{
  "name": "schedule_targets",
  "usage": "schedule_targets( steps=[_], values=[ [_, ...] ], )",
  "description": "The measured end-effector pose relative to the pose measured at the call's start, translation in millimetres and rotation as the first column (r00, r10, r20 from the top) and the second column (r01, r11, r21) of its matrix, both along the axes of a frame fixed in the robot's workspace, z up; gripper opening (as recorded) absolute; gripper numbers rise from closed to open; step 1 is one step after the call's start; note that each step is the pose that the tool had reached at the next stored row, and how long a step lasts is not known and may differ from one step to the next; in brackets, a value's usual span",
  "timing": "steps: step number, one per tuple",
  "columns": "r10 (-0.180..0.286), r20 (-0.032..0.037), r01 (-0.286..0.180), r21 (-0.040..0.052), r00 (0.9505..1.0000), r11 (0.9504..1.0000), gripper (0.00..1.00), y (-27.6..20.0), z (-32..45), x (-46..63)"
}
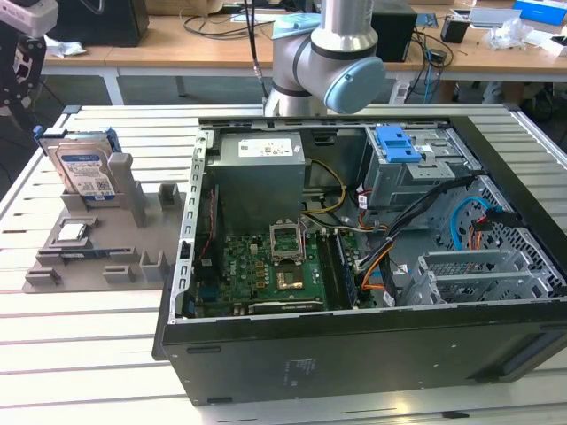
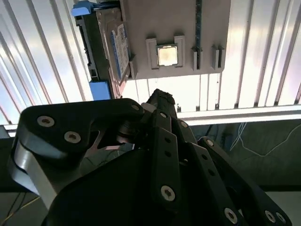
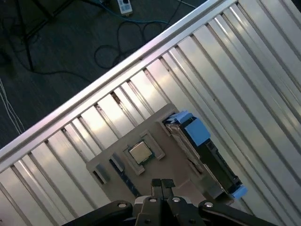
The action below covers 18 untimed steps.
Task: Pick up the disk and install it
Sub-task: 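Pick up the disk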
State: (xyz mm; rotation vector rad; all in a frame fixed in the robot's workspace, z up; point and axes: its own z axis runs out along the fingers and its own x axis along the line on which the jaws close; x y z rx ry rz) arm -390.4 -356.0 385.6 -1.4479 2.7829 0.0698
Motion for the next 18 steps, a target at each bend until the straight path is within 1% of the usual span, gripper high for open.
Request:
schedule_targets(
  steps=[2,3,5,8,11,13,15,17,18],
  values=[
    [0.033,0.0000,-0.033,0.0000,0.9994,0.9994,0.11,0.0,0.0,0.0],
    [0.078,0.0000,-0.078,0.0000,0.9969,0.9969,0.11,0.0,0.0,0.0],
    [0.132,0.0000,-0.132,0.0001,0.9913,0.9913,0.11,0.0,0.0,0.0],
    [0.175,0.0000,-0.175,0.0000,0.9846,0.9846,0.11,0.0,0.0,0.0],
    [0.218,0.0000,-0.218,0.0000,0.9759,0.9759,0.11,0.0,0.0,0.0],
    [0.274,0.0000,-0.274,0.0000,0.9618,0.9618,0.11,0.0,0.0,0.0],
    [0.299,-0.0001,-0.299,0.0000,0.9541,0.9541,0.11,0.0,0.0,0.0],
    [0.329,-0.0001,-0.329,0.0000,0.9442,0.9442,0.11,0.0,0.0,0.0],
    [0.353,0.0000,-0.353,0.0001,0.9358,0.9358,0.11,0.0,0.0,0.0]
  ],
)
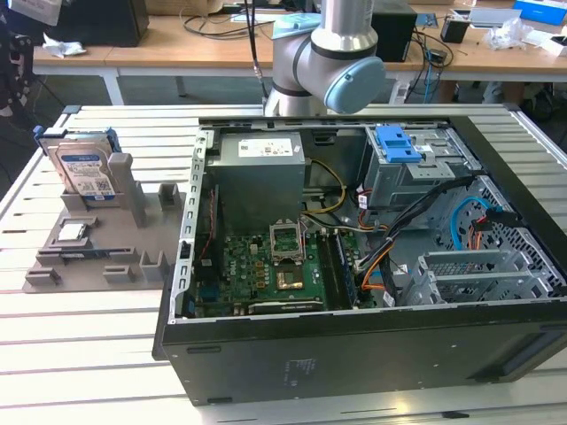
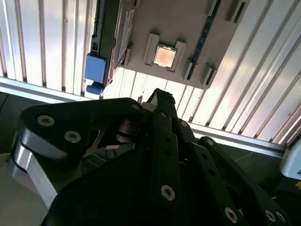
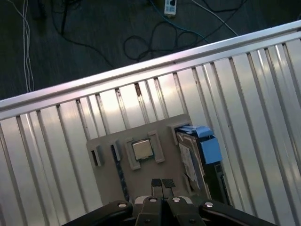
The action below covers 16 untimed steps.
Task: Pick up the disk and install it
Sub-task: 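Pick up the disk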
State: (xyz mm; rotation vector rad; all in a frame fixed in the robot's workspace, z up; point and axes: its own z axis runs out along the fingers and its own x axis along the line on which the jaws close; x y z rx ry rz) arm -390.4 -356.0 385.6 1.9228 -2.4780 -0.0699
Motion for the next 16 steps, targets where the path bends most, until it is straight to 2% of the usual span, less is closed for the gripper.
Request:
schedule_targets(
  steps=[4,8,13,14,16],
  values=[
    [0.058,0.0000,-0.058,-0.0001,0.9983,0.9983,0.11,0.0,0.0,0.0],
    [0.138,0.0000,-0.138,0.0000,0.9904,0.9904,0.11,0.0,0.0,0.0],
    [0.241,0.0000,-0.241,-0.0001,0.9705,0.9705,0.11,0.0,0.0,0.0],
    [0.261,0.0000,-0.261,-0.0001,0.9652,0.9652,0.11,0.0,0.0,0.0],
    [0.307,0.0000,-0.307,-0.0001,0.9516,0.9516,0.11,0.0,0.0,0.0]
  ],
)
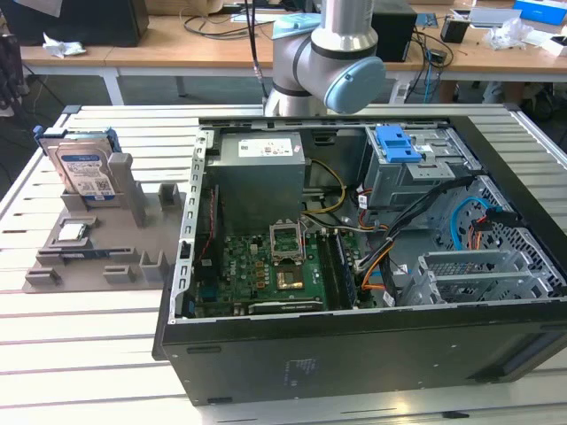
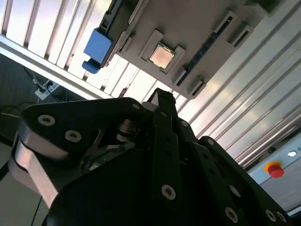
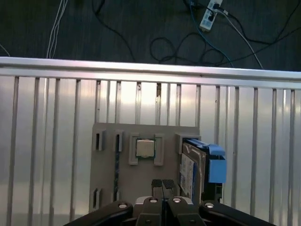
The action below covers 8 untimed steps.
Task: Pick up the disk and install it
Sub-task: 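Pick up the disk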
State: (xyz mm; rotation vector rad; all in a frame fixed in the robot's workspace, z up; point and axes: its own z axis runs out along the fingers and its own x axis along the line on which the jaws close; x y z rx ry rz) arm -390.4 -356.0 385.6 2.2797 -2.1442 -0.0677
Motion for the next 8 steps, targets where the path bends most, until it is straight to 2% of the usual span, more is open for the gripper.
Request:
schedule_targets(
  steps=[4,8],
  values=[
    [0.092,0.0000,-0.092,0.0000,0.9958,0.9958,0.11,0.0,0.0,0.0],
    [0.147,0.0000,-0.147,0.0000,0.9892,0.9892,0.11,0.0,0.0,0.0]
  ],
)
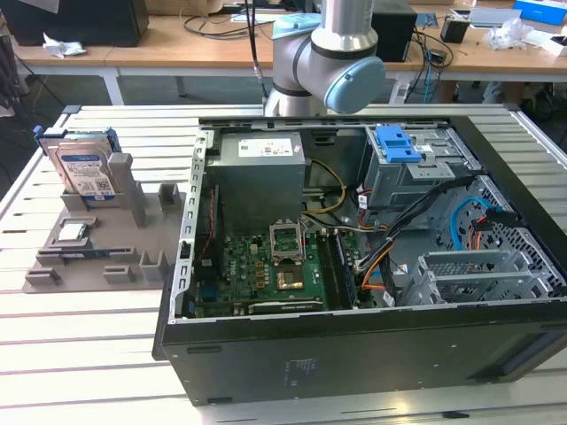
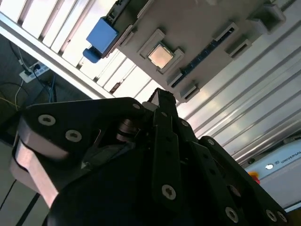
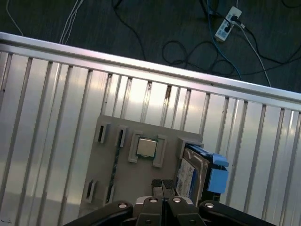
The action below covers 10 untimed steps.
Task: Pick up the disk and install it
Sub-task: 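Pick up the disk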
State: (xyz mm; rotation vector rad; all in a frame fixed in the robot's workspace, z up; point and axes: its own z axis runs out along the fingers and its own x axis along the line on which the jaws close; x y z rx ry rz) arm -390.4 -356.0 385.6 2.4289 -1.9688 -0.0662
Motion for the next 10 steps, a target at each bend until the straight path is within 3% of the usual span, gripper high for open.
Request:
schedule_targets(
  steps=[1,5,10],
  values=[
    [0.019,0.0000,-0.019,0.0000,0.9998,0.9998,0.11,0.0,0.0,0.0],
    [0.018,0.0000,-0.018,-0.0002,0.9998,0.9998,0.11,0.0,0.0,0.0],
    [-0.085,-0.0001,0.085,-0.0004,0.9964,0.9964,0.11,0.0,0.0,0.0]
  ],
)
